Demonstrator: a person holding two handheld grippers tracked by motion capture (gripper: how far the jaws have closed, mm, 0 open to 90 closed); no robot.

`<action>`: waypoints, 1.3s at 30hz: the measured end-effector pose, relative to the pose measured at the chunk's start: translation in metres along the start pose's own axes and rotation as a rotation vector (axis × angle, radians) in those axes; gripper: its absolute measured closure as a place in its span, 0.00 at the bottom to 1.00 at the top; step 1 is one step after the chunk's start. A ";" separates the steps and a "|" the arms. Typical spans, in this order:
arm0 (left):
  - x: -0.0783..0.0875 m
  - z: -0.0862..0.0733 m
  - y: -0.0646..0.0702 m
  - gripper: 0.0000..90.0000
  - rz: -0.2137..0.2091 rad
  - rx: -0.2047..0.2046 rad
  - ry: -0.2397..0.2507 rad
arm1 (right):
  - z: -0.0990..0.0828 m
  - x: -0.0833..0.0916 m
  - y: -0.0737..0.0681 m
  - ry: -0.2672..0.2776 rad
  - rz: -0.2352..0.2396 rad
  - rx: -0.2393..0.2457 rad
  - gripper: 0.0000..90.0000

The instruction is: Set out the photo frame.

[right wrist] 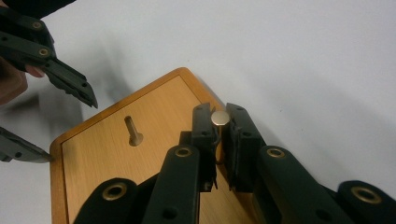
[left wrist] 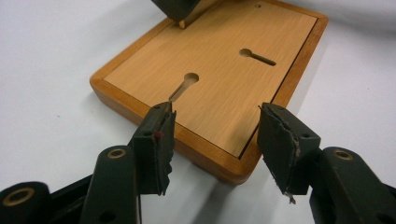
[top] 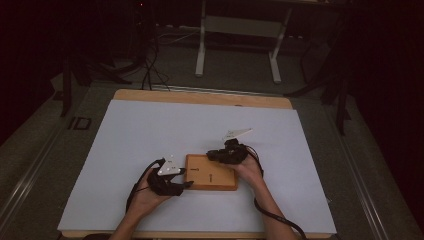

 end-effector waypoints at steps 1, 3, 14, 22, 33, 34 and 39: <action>0.001 0.001 0.001 0.50 0.002 -0.002 0.006 | 0.000 0.000 0.000 -0.001 0.002 -0.004 0.93; 0.001 0.000 0.002 0.49 0.005 -0.010 0.004 | 0.000 0.000 0.001 0.003 0.009 -0.011 0.93; 0.000 -0.003 0.011 0.41 0.038 -0.083 -0.013 | 0.002 -0.001 0.003 -0.008 0.031 -0.053 0.93; -0.008 -0.009 0.010 0.31 0.067 -0.103 -0.054 | 0.003 -0.001 0.004 -0.025 0.039 -0.068 0.93; -0.014 -0.015 0.005 0.28 0.103 -0.112 -0.099 | 0.003 -0.001 0.005 -0.053 0.047 -0.067 0.93; -0.015 -0.017 0.005 0.28 0.099 -0.110 -0.103 | 0.003 -0.001 0.005 -0.056 0.046 -0.068 0.93; -0.017 -0.017 0.006 0.27 0.104 -0.130 -0.112 | 0.002 0.000 0.003 -0.074 0.071 -0.070 0.93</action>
Point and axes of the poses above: each handheld gripper's, and its own axes: x roughly backward along the jaws, z roughly out of its top, y roughly to its right, the point moved 10 cm from there along -x, roughly forward along the jaws, and after that the axes turned 5 degrees about -x, right-handed, at the moved point
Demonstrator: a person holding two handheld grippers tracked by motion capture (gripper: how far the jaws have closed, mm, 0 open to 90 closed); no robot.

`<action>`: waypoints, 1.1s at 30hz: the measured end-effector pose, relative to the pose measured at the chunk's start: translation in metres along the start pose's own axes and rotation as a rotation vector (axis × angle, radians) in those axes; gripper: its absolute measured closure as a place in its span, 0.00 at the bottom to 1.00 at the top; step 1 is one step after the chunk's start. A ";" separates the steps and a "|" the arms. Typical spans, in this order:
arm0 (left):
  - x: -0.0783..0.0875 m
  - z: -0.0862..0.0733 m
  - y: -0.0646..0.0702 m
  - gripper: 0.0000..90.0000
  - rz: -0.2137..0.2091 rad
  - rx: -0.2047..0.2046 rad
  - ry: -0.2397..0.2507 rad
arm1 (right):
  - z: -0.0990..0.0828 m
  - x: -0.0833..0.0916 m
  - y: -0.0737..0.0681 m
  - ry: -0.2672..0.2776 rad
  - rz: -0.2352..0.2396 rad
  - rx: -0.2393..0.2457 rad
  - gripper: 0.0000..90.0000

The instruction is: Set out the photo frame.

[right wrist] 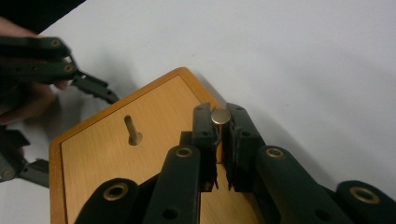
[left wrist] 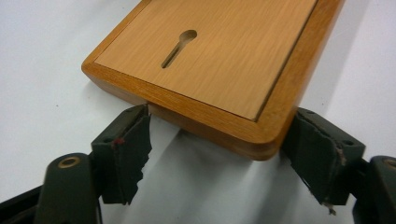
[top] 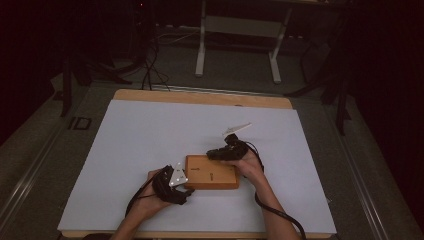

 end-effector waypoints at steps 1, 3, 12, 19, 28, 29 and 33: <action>0.000 0.000 0.000 0.27 0.003 -0.003 0.001 | 0.000 0.000 0.000 -0.001 0.000 -0.002 0.93; 0.000 0.000 0.000 0.27 0.010 -0.009 0.001 | 0.000 0.000 0.000 -0.007 0.000 -0.008 0.93; 0.000 0.001 -0.002 0.22 0.044 -0.029 0.004 | -0.003 0.001 -0.004 -0.036 0.048 -0.035 0.93; 0.003 0.005 -0.003 0.25 0.067 -0.058 0.030 | -0.003 0.001 -0.004 -0.038 0.042 -0.041 0.93; 0.012 0.010 -0.008 0.33 0.080 -0.054 0.070 | 0.000 0.001 -0.007 -0.063 -0.043 0.017 0.93; 0.012 0.011 -0.007 0.33 0.082 -0.065 0.067 | -0.001 0.001 -0.007 -0.058 -0.038 0.015 0.93; 0.014 0.018 -0.007 0.35 0.082 -0.076 0.085 | -0.003 0.003 -0.005 -0.057 -0.041 0.011 0.93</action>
Point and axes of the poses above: each handheld gripper's, and its own axes: x roughly backward along the jaws, z roughly out of its top, y roughly to its right, the point moved 10 cm from there along -x, roughly forward along the jaws, and after that the axes turned 5 degrees about -x, right-handed, at the moved point
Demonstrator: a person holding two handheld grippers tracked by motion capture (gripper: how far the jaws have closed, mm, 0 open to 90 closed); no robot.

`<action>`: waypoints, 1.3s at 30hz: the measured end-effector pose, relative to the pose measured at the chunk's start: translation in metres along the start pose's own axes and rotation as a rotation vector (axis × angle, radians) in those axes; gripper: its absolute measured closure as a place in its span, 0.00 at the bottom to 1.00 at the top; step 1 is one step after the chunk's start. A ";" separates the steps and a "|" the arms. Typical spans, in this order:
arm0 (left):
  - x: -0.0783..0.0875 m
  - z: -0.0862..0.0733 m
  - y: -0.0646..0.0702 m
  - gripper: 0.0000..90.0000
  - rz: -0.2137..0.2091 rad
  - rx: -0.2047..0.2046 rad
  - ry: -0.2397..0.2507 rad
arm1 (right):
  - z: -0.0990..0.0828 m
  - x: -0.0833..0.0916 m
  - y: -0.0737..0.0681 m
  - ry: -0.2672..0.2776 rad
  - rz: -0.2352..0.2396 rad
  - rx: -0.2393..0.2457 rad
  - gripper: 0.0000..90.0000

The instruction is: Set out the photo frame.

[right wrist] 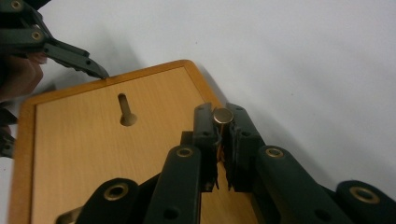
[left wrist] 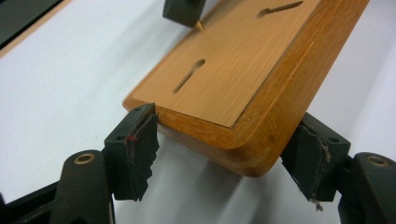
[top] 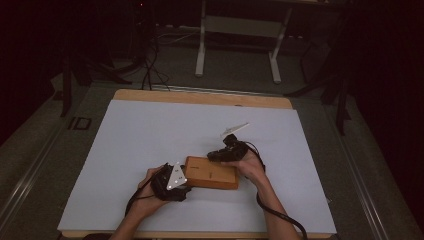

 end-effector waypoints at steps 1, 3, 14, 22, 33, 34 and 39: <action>0.000 0.001 0.000 0.35 0.002 -0.003 0.002 | -0.001 0.001 0.000 0.000 0.003 -0.005 0.93; 0.000 0.001 0.000 0.35 0.003 -0.005 0.004 | -0.002 0.001 0.000 -0.003 0.006 -0.008 0.93; 0.004 0.008 0.000 0.40 0.006 0.012 0.036 | -0.005 0.003 0.000 -0.023 0.001 -0.014 0.91; 0.004 0.010 0.000 0.40 -0.008 0.025 0.051 | -0.006 0.004 0.000 -0.039 0.014 -0.023 0.91; 0.002 0.018 0.003 0.35 -0.008 0.016 0.083 | -0.008 0.002 -0.001 -0.058 0.033 -0.031 0.90; 0.002 0.019 0.003 0.36 -0.016 0.020 0.090 | -0.008 0.001 -0.002 -0.060 0.039 -0.028 0.90; 0.003 0.022 0.002 0.40 -0.015 0.028 0.108 | -0.010 -0.002 -0.005 -0.068 0.050 -0.025 0.88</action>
Point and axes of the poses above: each handheld gripper's, and its own axes: x roughly backward along the jaws, z roughly out of its top, y roughly to its right, the point moved 10 cm from there along -x, roughly forward along the jaws, and after that the axes turned 5 degrees about -x, right-handed, at the moved point
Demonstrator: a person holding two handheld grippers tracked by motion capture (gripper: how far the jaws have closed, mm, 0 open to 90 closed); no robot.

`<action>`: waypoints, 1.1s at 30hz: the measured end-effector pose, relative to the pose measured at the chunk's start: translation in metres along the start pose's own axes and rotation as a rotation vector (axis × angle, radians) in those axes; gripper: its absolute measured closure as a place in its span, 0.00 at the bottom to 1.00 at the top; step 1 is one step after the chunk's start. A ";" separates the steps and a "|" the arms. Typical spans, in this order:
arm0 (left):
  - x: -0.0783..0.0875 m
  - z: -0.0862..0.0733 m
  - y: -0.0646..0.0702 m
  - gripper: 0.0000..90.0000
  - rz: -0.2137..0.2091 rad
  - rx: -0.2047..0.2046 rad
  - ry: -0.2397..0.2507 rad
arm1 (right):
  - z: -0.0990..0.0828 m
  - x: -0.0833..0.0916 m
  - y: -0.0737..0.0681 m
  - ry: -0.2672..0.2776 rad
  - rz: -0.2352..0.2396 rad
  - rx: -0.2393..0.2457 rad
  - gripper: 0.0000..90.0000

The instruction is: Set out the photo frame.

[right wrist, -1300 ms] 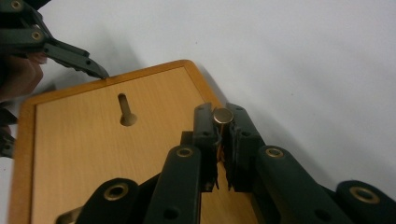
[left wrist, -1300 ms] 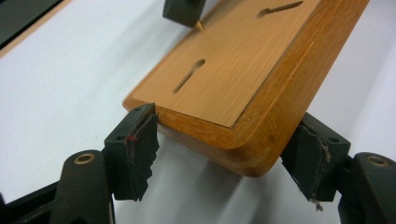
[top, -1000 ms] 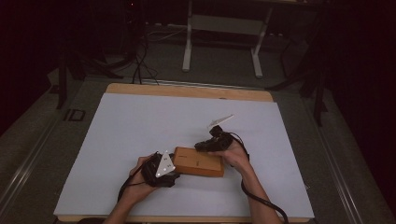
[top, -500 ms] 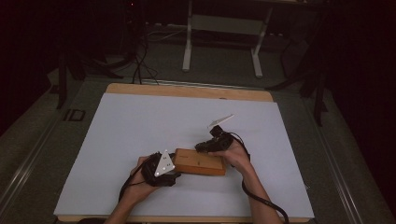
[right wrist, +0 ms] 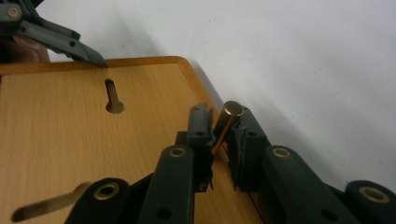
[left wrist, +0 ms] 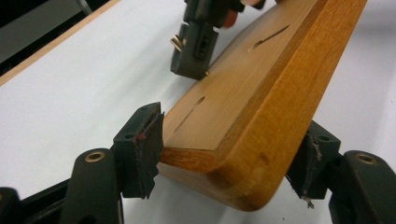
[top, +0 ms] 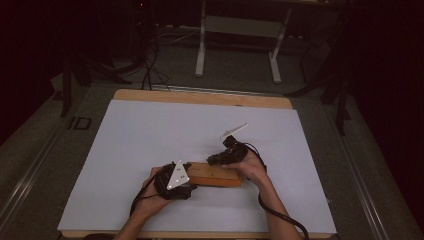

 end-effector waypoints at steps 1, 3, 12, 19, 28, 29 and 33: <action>0.000 0.001 -0.002 0.41 0.004 0.006 0.006 | 0.000 0.000 0.000 -0.001 -0.001 0.002 0.87; 0.000 0.002 -0.004 0.42 0.001 0.021 0.017 | 0.000 0.000 0.002 0.011 -0.011 0.007 0.84; 0.000 0.005 -0.008 0.45 0.006 0.048 0.034 | -0.003 0.013 0.006 0.064 -0.046 0.015 0.73; 0.000 0.006 -0.009 0.46 0.005 0.054 0.033 | -0.005 0.025 0.010 0.094 -0.088 0.028 0.73; 0.000 0.008 -0.012 0.47 0.005 0.073 0.035 | -0.008 0.037 0.013 0.140 -0.161 0.065 0.74; 0.000 0.008 -0.012 0.47 0.004 0.074 0.036 | -0.008 0.038 0.013 0.146 -0.166 0.068 0.74; 0.000 0.008 -0.013 0.47 0.003 0.079 0.037 | -0.011 0.044 0.014 0.155 -0.191 0.078 0.74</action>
Point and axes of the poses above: each handheld gripper's, and its own axes: x roughly backward along the jaws, z roughly out of its top, y roughly to its right, the point moved 10 cm from there along -x, roughly forward along the jaws, and after that the axes turned 5 degrees about -x, right-handed, at the moved point
